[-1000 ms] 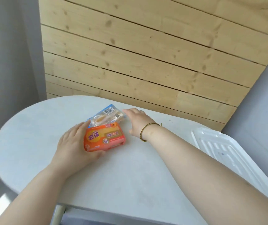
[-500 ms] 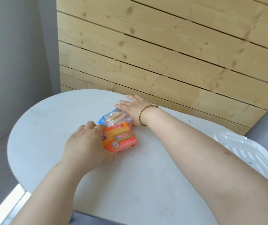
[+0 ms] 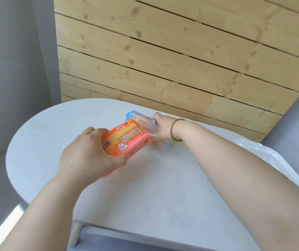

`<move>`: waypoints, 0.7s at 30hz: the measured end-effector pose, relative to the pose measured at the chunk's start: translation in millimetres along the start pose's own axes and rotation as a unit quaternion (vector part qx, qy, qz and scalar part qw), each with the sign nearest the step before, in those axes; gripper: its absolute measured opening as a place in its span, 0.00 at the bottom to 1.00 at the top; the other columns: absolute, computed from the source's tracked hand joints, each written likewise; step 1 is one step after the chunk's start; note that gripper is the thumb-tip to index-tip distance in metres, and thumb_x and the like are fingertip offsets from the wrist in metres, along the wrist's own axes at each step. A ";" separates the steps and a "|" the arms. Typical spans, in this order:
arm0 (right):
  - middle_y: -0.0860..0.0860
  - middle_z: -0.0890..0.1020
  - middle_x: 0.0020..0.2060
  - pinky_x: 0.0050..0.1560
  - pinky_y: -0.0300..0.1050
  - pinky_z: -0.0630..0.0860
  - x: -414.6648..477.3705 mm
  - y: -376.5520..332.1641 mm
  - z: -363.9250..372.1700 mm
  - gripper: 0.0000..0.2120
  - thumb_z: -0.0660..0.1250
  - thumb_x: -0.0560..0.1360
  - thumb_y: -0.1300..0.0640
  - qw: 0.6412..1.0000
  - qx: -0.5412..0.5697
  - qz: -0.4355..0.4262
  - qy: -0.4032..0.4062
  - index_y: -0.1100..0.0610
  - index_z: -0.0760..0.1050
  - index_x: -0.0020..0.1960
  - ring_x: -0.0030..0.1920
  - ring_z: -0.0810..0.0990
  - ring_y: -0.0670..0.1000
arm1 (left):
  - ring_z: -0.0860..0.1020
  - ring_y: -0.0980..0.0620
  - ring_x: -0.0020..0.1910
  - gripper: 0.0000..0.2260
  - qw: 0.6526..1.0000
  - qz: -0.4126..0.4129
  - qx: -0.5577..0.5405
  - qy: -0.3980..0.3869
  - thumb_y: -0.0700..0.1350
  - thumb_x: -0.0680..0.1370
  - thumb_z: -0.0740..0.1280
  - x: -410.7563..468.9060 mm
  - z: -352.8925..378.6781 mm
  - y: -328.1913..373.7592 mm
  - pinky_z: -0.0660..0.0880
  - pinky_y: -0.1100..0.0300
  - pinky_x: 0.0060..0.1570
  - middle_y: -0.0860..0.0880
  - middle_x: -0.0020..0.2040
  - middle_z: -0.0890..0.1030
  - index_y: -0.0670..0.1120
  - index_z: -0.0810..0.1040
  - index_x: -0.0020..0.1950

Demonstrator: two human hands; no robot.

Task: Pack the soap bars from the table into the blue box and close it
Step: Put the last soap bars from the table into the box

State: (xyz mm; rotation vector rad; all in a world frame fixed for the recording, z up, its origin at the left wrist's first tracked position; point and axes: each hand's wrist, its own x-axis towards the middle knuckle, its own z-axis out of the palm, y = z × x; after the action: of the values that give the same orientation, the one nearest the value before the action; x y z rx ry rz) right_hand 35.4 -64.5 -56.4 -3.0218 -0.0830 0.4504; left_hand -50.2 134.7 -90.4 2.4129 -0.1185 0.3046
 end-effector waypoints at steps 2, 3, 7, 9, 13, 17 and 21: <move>0.46 0.74 0.37 0.36 0.44 0.71 -18.8 16.5 -4.3 0.25 0.72 0.63 0.48 0.995 0.094 0.005 0.037 0.53 0.61 0.51 0.36 0.74 0.47 | 0.71 0.54 0.37 0.21 1.000 0.018 -0.010 -0.016 0.60 0.60 0.70 -4.7 2.1 11.4 0.65 0.64 0.30 0.57 0.39 0.70 0.55 0.70 0.49; 0.44 0.73 0.36 0.35 0.41 0.70 -29.8 24.9 -7.4 0.25 0.72 0.63 0.49 0.991 0.122 0.006 0.053 0.52 0.62 0.52 0.36 0.73 0.45 | 0.71 0.55 0.37 0.20 0.999 0.027 -0.019 -0.023 0.60 0.60 0.70 -7.7 3.4 17.9 0.65 0.64 0.30 0.57 0.39 0.70 0.56 0.69 0.47; 0.43 0.71 0.37 0.39 0.42 0.71 -93.6 74.3 -18.3 0.23 0.72 0.64 0.48 0.985 0.141 0.048 0.085 0.51 0.63 0.51 0.39 0.73 0.47 | 0.71 0.60 0.38 0.19 0.991 0.088 -0.078 -0.062 0.58 0.60 0.71 -26.8 15.2 58.0 0.68 0.64 0.31 0.56 0.39 0.71 0.57 0.67 0.44; 0.43 0.71 0.37 0.42 0.43 0.71 -129.5 100.4 -20.2 0.21 0.72 0.65 0.48 0.980 0.159 0.074 0.093 0.51 0.64 0.50 0.41 0.74 0.48 | 0.72 0.60 0.39 0.20 0.982 0.122 -0.111 -0.088 0.59 0.59 0.71 -39.6 23.8 80.1 0.69 0.65 0.32 0.57 0.39 0.71 0.58 0.67 0.45; 0.42 0.71 0.36 0.37 0.39 0.68 -215.8 153.3 -16.4 0.18 0.71 0.67 0.49 0.964 0.192 0.128 0.130 0.52 0.66 0.48 0.38 0.72 0.44 | 0.73 0.61 0.41 0.22 0.956 0.195 -0.162 -0.146 0.60 0.56 0.67 -73.6 48.3 134.0 0.68 0.68 0.34 0.58 0.40 0.71 0.59 0.66 0.47; 0.43 0.71 0.36 0.33 0.32 0.67 -311.5 198.1 -1.1 0.14 0.71 0.67 0.51 0.943 0.216 0.189 0.171 0.48 0.66 0.42 0.35 0.70 0.42 | 0.74 0.62 0.41 0.19 0.918 0.264 -0.198 -0.219 0.64 0.52 0.64 -117.2 70.3 187.6 0.68 0.70 0.35 0.59 0.41 0.73 0.63 0.67 0.40; 0.42 0.72 0.37 0.34 0.28 0.68 -394.8 233.1 27.9 0.15 0.72 0.68 0.55 0.921 0.261 0.235 0.168 0.50 0.66 0.46 0.38 0.72 0.42 | 0.73 0.65 0.44 0.17 0.880 0.309 -0.221 -0.285 0.65 0.51 0.65 -161.2 89.6 222.5 0.72 0.69 0.34 0.59 0.40 0.75 0.64 0.67 0.37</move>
State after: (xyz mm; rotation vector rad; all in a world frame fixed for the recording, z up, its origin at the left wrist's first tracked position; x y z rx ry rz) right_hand -340.3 -320.4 9.5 -2.5098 0.6822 -0.0364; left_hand -226.5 -91.6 -55.6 1.8720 -1.1114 -0.1602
